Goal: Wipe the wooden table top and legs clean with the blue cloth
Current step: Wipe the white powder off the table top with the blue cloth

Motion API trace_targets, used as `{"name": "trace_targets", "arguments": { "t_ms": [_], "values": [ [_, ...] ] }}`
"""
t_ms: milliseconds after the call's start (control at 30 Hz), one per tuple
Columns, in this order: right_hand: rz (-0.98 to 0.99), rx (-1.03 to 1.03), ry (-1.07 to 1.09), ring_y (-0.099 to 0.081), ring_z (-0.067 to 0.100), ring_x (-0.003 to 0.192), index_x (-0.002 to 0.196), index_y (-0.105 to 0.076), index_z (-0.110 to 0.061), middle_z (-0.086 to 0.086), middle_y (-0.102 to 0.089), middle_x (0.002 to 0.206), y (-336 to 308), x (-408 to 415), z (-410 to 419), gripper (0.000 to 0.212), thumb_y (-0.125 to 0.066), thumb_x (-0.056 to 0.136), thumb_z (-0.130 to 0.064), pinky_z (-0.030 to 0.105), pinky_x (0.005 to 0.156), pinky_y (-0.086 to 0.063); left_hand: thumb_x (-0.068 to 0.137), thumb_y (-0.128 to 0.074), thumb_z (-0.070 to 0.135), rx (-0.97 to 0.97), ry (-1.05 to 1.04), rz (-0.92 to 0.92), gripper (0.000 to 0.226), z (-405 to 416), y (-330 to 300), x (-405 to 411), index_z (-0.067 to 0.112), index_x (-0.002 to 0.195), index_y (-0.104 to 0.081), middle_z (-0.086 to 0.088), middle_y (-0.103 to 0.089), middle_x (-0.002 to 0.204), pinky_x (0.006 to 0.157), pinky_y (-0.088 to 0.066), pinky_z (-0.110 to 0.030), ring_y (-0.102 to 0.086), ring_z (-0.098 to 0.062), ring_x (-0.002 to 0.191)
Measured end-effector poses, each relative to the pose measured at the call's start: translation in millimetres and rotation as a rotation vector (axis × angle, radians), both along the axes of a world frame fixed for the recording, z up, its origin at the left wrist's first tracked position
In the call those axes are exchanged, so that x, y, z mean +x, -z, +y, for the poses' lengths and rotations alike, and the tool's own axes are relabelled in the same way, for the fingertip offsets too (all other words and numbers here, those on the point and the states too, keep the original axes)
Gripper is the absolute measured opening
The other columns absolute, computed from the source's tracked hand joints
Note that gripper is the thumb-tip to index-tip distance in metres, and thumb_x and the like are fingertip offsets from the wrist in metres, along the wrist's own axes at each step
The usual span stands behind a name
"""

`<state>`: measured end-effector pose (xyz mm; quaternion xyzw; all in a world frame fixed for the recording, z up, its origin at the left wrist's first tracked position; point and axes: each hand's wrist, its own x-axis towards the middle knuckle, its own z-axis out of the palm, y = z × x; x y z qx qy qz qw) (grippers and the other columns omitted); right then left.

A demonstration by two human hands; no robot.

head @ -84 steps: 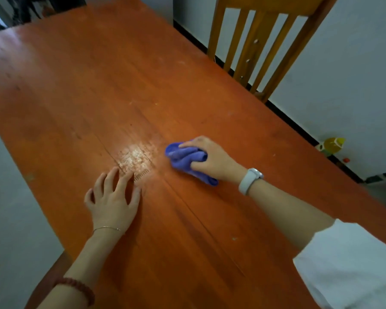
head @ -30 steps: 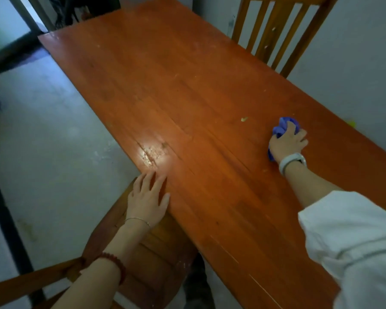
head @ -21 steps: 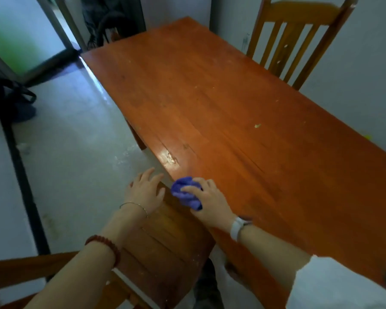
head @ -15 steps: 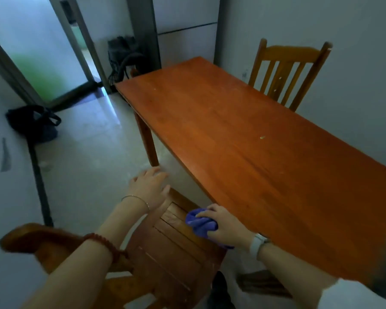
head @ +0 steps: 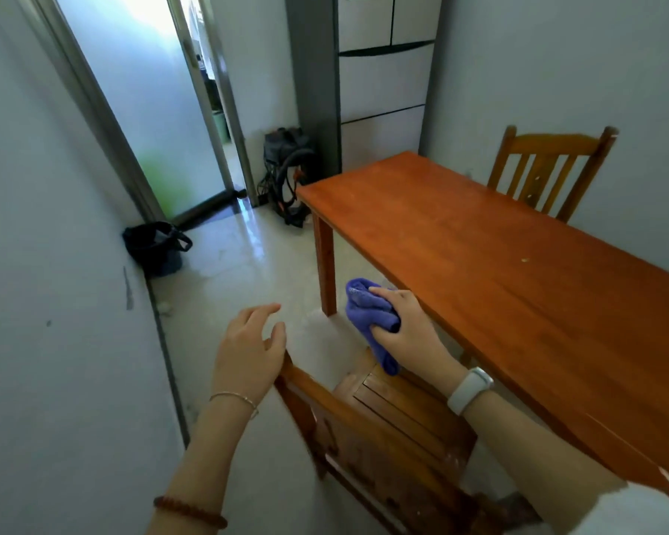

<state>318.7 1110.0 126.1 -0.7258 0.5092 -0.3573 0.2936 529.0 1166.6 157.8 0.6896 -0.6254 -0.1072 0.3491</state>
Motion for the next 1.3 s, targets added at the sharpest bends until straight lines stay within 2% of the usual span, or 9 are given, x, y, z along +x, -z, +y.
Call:
{"name": "trace_targets", "arguments": {
  "t_ms": [133,300,467,567,800,867,1000,1200,1300],
  "values": [
    [0.029,0.046,0.041,-0.05,0.018,0.106,0.124,-0.051,-0.015,0.005,-0.05,0.115,17,25,-23,0.047,-0.059,0.078,-0.004,0.032,0.096,-0.041,0.09,-0.05,0.013,0.054,-0.024,0.074,0.031,-22,18,30,0.01,0.12,-0.056,-0.01,-0.057,0.12,0.097,-0.037,-0.028,-0.051,-0.022,0.112],
    [0.093,0.114,0.087,-0.046,0.021,0.113,0.126,-0.05,-0.014,0.011,-0.051,0.12,48,74,-79,0.05,-0.059,0.077,-0.008,0.023,0.096,-0.034,0.092,-0.048,0.015,0.126,0.028,0.049,0.032,-92,41,68,0.011,0.123,-0.054,-0.01,-0.056,0.123,0.096,-0.038,-0.029,-0.051,-0.022,0.112],
    [0.129,0.23,0.103,-0.048,0.024,0.111,0.126,-0.05,-0.018,0.011,-0.051,0.119,83,120,-143,0.052,-0.055,0.075,-0.02,0.034,0.097,-0.041,0.092,-0.047,0.017,0.232,0.095,0.059,0.033,-189,68,105,0.012,0.124,-0.052,-0.009,-0.055,0.125,0.094,-0.039,-0.03,-0.052,-0.023,0.112],
    [0.107,0.312,0.184,-0.048,0.019,0.109,0.125,-0.05,-0.021,0.008,-0.052,0.119,94,136,-167,0.056,-0.047,0.069,-0.027,0.029,0.094,-0.041,0.092,-0.048,0.019,0.295,0.159,0.05,0.032,-234,86,119,0.013,0.123,-0.053,-0.008,-0.054,0.124,0.091,-0.039,-0.029,-0.053,-0.023,0.111],
    [0.132,0.477,0.368,-0.051,0.016,0.092,0.105,-0.052,-0.033,0.002,-0.053,0.105,116,147,-217,0.041,-0.041,0.065,-0.038,0.029,0.082,-0.043,0.091,-0.049,0.015,0.444,0.365,0.115,0.031,-315,125,125,0.013,0.121,-0.054,-0.009,-0.053,0.124,0.092,-0.039,-0.031,-0.054,-0.027,0.11],
    [0.122,0.485,0.46,-0.048,0.017,0.091,0.104,-0.05,-0.04,0.003,-0.051,0.104,113,153,-232,0.036,-0.044,0.069,-0.034,0.031,0.082,-0.042,0.091,-0.049,0.015,0.47,0.447,0.098,0.032,-342,132,128,0.011,0.122,-0.054,-0.011,-0.052,0.125,0.096,-0.039,-0.034,-0.052,-0.027,0.113],
    [0.157,0.51,0.698,-0.047,0.026,0.113,0.132,-0.043,-0.02,0.01,-0.043,0.126,106,159,-257,0.052,-0.055,0.081,-0.018,0.036,0.098,-0.039,0.091,-0.049,0.014,0.501,0.647,0.04,0.034,-397,142,133,0.009,0.125,-0.052,-0.014,-0.05,0.127,0.102,-0.037,-0.037,-0.047,-0.028,0.119],
    [0.09,0.508,1.008,-0.045,0.033,0.113,0.134,-0.039,-0.02,0.012,-0.039,0.125,107,149,-292,0.049,-0.052,0.086,-0.02,0.045,0.095,-0.042,0.089,-0.05,0.015,0.487,0.806,-0.042,0.035,-478,149,113,0.011,0.124,-0.051,-0.015,-0.047,0.128,0.098,-0.042,-0.041,-0.051,-0.031,0.11],
    [0.106,0.438,1.21,-0.043,0.036,0.113,0.132,-0.04,-0.018,0.015,-0.038,0.126,112,127,-317,0.048,-0.055,0.086,-0.018,0.043,0.09,-0.043,0.09,-0.049,0.016,0.457,0.869,-0.094,0.037,-517,150,88,0.011,0.127,-0.049,-0.013,-0.042,0.134,0.1,-0.038,-0.041,-0.044,-0.031,0.118]
  ]
}}
